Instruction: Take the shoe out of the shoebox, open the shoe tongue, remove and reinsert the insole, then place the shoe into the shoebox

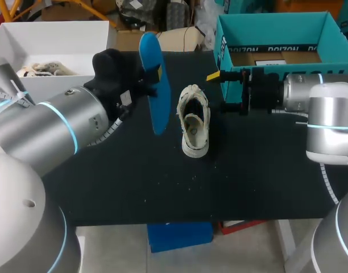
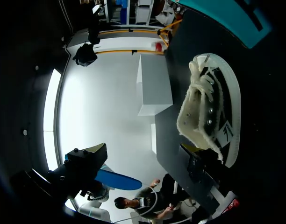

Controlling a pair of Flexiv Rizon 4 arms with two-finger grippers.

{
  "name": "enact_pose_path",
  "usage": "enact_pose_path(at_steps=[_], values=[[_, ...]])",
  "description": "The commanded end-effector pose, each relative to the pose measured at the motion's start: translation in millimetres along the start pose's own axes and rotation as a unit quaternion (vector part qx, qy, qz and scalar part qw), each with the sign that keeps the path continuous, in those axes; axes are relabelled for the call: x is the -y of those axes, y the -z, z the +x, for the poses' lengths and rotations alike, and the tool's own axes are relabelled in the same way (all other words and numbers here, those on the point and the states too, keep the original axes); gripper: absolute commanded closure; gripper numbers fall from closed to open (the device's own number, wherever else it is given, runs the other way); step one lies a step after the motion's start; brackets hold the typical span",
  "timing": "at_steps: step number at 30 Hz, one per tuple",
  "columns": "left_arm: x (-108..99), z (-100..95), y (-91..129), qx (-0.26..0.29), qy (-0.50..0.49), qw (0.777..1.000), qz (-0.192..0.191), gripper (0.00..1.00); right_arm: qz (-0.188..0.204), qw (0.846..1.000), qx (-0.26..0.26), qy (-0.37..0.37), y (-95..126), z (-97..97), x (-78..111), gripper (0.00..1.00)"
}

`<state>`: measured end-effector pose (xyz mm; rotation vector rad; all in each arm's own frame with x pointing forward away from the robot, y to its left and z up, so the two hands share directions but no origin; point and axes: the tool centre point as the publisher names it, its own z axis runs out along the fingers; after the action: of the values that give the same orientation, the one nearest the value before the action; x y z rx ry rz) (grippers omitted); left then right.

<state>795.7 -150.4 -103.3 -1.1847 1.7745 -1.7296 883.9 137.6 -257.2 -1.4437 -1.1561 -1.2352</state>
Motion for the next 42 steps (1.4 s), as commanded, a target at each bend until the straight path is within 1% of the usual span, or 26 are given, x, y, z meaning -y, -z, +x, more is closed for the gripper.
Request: enact_pose_path(at_steps=[1, 2, 3, 4, 5, 6, 8, 11, 13, 19, 22, 24, 26, 28, 29, 30, 31, 32, 33, 35, 38, 41, 42], values=[[3.1, -0.5, -0.1, -0.005, 0.046, 0.999, -0.016, 1.0, -0.001, 1.0, 0.0, 0.0, -1.0, -0.1, 0.5, 0.0], [9.0, 1.5, -0.6, -0.018, 0.102, 0.994, -0.034, 1.0, -0.001, 1.0, 0.0, 0.0, -1.0, -0.1, 0.5, 0.0], [15.7, 4.3, -0.9, -0.02, 0.132, 0.99, -0.037, 1.0, -0.001, 1.0, 0.0, 0.0, -1.0, -0.1, 0.5, 0.0], [20.4, 5.1, -2.0, -0.018, 0.147, 0.987, -0.055, 1.0, -0.001, 1.0, 0.0, 0.0, -1.0, -0.1, 0.5, 0.0], [24.5, 8.3, -2.9, -0.031, 0.157, 0.985, -0.069, 1.0, -0.001, 1.0, 0.0, 0.0, -1.0, -0.1, 0.5, 0.0], [29.2, 9.4, -4.2, -0.035, 0.168, 0.983, -0.072, 1.0, -0.001, 1.0, 0.0, 0.0, -1.0, -0.1, 0.5, 0.0], [34.2, 10.2, -6.6, -0.044, 0.213, 0.972, -0.092, 1.0, -0.001, 1.0, 0.0, 0.0, -1.0, -0.1, 0.5, 0.0], [36.3, 6.8, -10.6, -0.037, 0.267, 0.954, -0.13, 1.0, -0.001, 1.0, 0.0, 0.0, -1.0, -0.1, 0.5, 0.0], [38.5, 4.4, -13.0, -0.035, 0.292, 0.945, -0.143, 1.0, -0.001, 1.0, 0.0, 0.0, -1.0, -0.1, 0.5, 0.0], [43.6, -0.9, -16.7, -0.016, 0.352, 0.921, -0.167, 1.0, -0.001, 1.0, 0.0, 0.0, -1.0, -0.1, 0.5, 0.0], [41.8, -6.7, -19.0, -0.008, 0.373, 0.912, -0.169, 1.0, -0.001, 1.0, 0.0, 0.0, -1.0, -0.1, 0.5, 0.0], [39.3, -8.2, -19.5, -0.016, 0.389, 0.905, -0.174, 1.0, -0.001, 1.0, 0.0, 0.0, -1.0, -0.1, 0.5, 0.0], [35.6, -10.3, -19.7, -0.025, 0.391, 0.903, -0.178, 1.0, -0.001, 1.0, 0.0, 0.0, -1.0, -0.1, 0.5, 0.0], [30.6, -10.6, -19.6, -0.048, 0.381, 0.903, -0.191, 1.0, -0.001, 1.0, 0.0, 0.0, -1.0, -0.1, 0.5, 0.0], [27.8, -12.1, -19.5, -0.051, 0.371, 0.906, -0.196, 1.0, -0.001, 1.0, 0.0, 0.0, -1.0, -0.1, 0.5, 0.0], [24.9, -13.4, -19.5, -0.065, 0.357, 0.91, -0.201, 1.0, -0.001, 1.0, 0.0, 0.0, -1.0, -0.1, 0.5, 0.0], [23.1, -14.7, -19.2, -0.08, 0.361, 0.907, -0.201, 1.0, -0.001, 1.0, 0.0, 0.0, -1.0, -0.1, 0.5, 0.0], [21.6, -16.8, -18.7, -0.089, 0.355, 0.908, -0.201, 1.0, -0.001, 1.0, 0.0, 0.0, -1.0, -0.1, 0.5, 0.0], [19.5, -18.9, -18.1, -0.099, 0.335, 0.914, -0.206, 1.0, -0.001, 1.0, 0.0, 0.0, -1.0, -0.1, 0.5, 0.0], [15.2, -20.7, -15.9, -0.115, 0.313, 0.918, -0.213, 1.0, -0.001, 1.0, 0.0, 0.0, -1.0, -0.1, 0.5, 0.0], [11.5, -23.4, -12.9, -0.137, 0.274, 0.928, -0.214, 1.0, -0.001, 1.0, 0.0, 0.0, -1.0, -0.1, 0.5, 0.0], [9.6, -26.3, -10.7, -0.145, 0.247, 0.933, -0.219, 1.0, -0.001, 1.0, 0.0, 0.0, -1.0, -0.1, 0.5, 0.0], [9.1, -27.1, -10.7, -0.15, 0.245, 0.931, -0.226, 1.0, -0.001, 1.0, 0.0, 0.0, -1.0, -0.1, 0.5, 0.0]])
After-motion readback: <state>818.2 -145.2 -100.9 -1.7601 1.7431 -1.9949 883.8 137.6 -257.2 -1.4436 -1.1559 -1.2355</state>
